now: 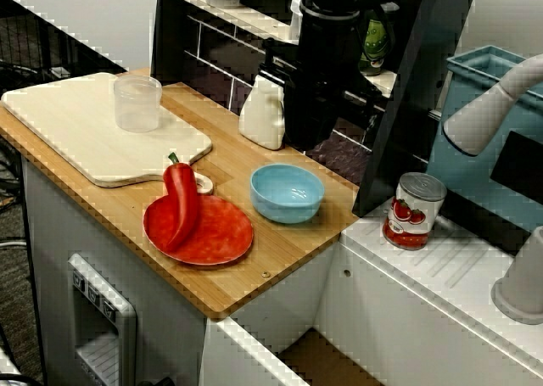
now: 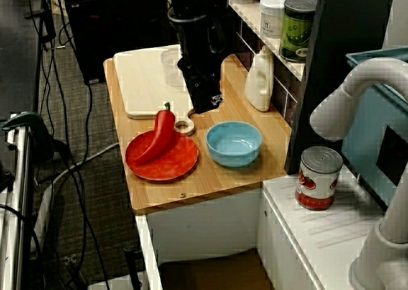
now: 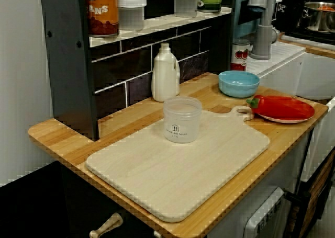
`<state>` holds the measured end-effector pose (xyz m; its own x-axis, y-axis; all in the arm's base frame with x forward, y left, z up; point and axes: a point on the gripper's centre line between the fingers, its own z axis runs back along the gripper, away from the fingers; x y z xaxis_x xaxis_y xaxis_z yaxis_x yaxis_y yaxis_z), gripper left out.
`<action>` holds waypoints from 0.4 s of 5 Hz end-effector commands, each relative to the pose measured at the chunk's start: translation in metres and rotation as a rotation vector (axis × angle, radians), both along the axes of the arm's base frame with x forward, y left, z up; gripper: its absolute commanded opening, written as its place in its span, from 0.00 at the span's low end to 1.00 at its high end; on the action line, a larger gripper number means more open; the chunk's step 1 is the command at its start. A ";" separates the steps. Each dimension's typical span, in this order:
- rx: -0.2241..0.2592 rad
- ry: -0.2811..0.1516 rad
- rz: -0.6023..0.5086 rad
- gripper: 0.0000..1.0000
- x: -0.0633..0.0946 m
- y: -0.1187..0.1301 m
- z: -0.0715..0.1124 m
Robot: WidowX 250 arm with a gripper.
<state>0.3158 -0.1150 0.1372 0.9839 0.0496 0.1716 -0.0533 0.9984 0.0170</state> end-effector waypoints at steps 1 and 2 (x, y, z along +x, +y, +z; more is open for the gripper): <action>0.032 -0.036 -0.006 0.00 0.008 0.016 0.000; 0.041 -0.033 -0.006 0.00 0.011 0.014 -0.005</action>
<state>0.3253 -0.1187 0.1183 0.9859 0.0399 0.1623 -0.0523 0.9960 0.0726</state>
